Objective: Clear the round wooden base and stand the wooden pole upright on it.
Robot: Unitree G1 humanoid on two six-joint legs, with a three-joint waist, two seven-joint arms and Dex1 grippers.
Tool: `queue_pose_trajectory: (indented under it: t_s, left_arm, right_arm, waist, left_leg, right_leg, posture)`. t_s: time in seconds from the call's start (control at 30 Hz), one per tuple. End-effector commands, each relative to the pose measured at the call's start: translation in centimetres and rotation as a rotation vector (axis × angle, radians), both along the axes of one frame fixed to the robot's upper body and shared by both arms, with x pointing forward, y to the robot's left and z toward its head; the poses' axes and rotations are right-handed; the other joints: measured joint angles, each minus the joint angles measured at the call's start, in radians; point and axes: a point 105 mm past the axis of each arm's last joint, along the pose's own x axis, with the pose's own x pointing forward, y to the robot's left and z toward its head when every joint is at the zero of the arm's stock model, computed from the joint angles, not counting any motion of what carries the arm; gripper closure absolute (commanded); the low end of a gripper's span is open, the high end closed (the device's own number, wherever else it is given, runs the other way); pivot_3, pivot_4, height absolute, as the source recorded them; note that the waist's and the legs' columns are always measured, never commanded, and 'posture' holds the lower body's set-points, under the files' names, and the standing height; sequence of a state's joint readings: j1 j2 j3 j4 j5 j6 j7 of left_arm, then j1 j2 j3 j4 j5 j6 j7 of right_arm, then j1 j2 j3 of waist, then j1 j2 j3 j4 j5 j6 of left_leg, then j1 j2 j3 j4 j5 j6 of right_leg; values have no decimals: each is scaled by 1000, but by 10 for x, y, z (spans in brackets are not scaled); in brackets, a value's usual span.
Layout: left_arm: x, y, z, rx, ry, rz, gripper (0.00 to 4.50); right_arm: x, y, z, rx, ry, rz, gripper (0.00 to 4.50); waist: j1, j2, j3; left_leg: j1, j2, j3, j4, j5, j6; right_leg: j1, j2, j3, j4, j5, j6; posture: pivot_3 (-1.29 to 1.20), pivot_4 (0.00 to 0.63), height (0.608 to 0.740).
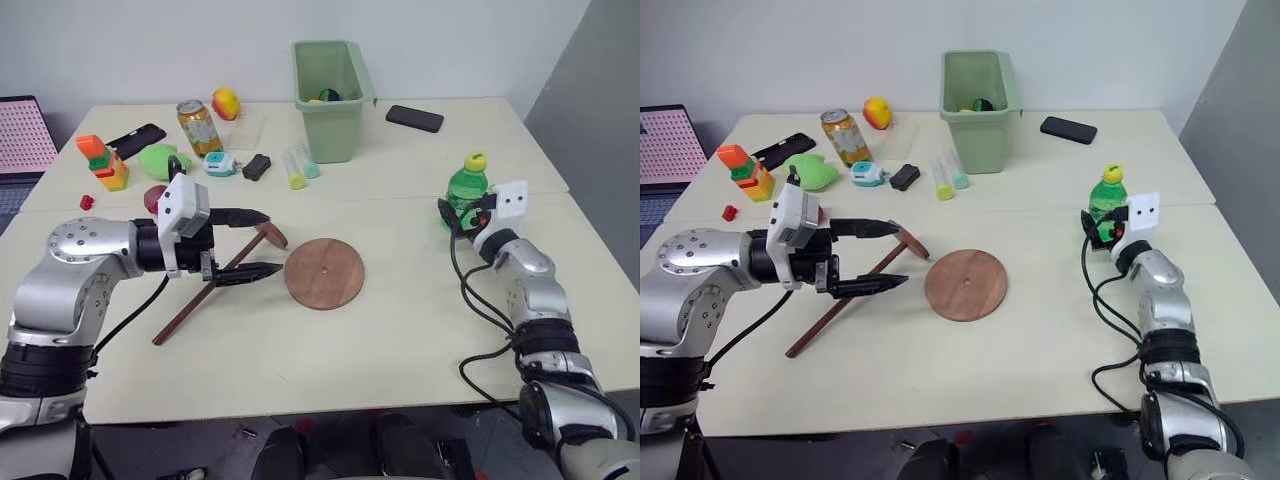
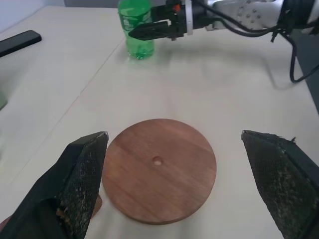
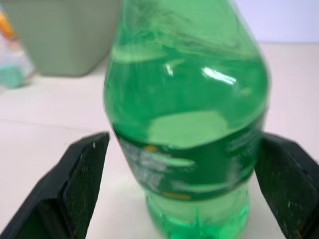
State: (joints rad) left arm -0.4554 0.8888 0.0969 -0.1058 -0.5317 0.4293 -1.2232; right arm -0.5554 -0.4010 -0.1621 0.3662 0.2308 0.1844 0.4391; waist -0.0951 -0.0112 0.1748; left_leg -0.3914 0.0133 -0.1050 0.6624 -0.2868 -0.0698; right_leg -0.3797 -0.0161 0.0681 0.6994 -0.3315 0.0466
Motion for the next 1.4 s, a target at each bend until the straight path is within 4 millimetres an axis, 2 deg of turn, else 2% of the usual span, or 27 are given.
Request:
queue_pose_trajectory:
  t_s: [0.03, 0.2, 0.33, 0.6, 0.7, 0.77, 0.93, 1.03, 1.27, 1.4]
  left_arm:
    - [1, 14, 9, 56, -41, 47, 0]
    - [5, 20, 7, 70, -46, 81, 0]
    - [6, 15, 4, 61, -42, 61, 0]
    - [7, 13, 6, 64, -51, 52, 0]
    - [7, 17, 4, 87, -39, 61, 0]
    - [10, 27, 1, 139, 5, 96, 0]
    - [25, 59, -19, 381, 126, 252, 0]
    - [30, 73, -33, 508, 243, 320, 0]
    - [64, 70, -50, 561, 401, 502, 0]
    - [79, 57, -61, 565, 449, 534, 0]
  right_arm:
    - [-41, 3, 16, -26, 37, 133, 8]
    - [-76, -8, 20, -84, 122, 175, 8]
    - [-73, -14, 25, -82, 125, 141, 8]
    - [-75, -3, 35, -147, 105, 218, 8]
    - [-89, 8, 48, -205, 105, 363, 8]
    - [-110, 23, 66, -258, 132, 553, 8]
    - [-157, 48, 87, -383, 296, 905, 8]
    - [-167, 59, 94, -404, 355, 1007, 8]
    - [-176, 73, 96, -488, 435, 1121, 8]
    - [-180, 78, 98, -524, 450, 1166, 8]
  waist:
    - [9, 0, 0]
    - [15, 1, 1]
    - [14, 1, 1]
    - [14, 1, 1]
    - [15, 1, 1]
    - [15, 2, 1]
    - [15, 3, 2]
    - [15, 4, 2]
    - [25, 3, 3]
    - [29, 3, 3]
  left_leg:
    - [0, 0, 0, 0, -1, 1]
    - [-1, -1, 0, 0, -2, 3]
    - [0, -1, 0, 1, -2, 3]
    - [-1, -1, -1, 1, -2, 3]
    - [-1, -1, -1, 1, -2, 3]
    - [-1, -1, -1, 1, -2, 3]
    - [-1, -1, -2, 1, -2, 4]
    - [0, -1, -2, 1, -2, 4]
    - [-5, -3, -4, 3, -2, 3]
    - [-7, -3, -4, 3, -1, 3]
  right_leg:
    - [0, 0, 0, 0, 0, 0]
    - [0, -1, 0, -1, 0, 0]
    - [1, -1, 0, 0, 0, 0]
    - [1, -1, -1, -1, 0, 0]
    - [1, -1, -1, -1, 0, 0]
    - [1, -1, -2, -1, 0, 0]
    - [1, -1, -2, -1, 0, 0]
    - [3, 0, -3, -2, 0, 0]
    - [0, -1, -5, -2, 0, 1]
    - [-2, -2, -6, -2, 0, 1]
  posture:
    - [0, 150, 740]
    - [0, 150, 740]
    - [0, 150, 740]
    - [0, 150, 740]
    - [0, 150, 740]
    - [0, 150, 740]
    - [0, 150, 740]
    - [0, 150, 740]
    - [0, 150, 740]
    - [0, 150, 740]
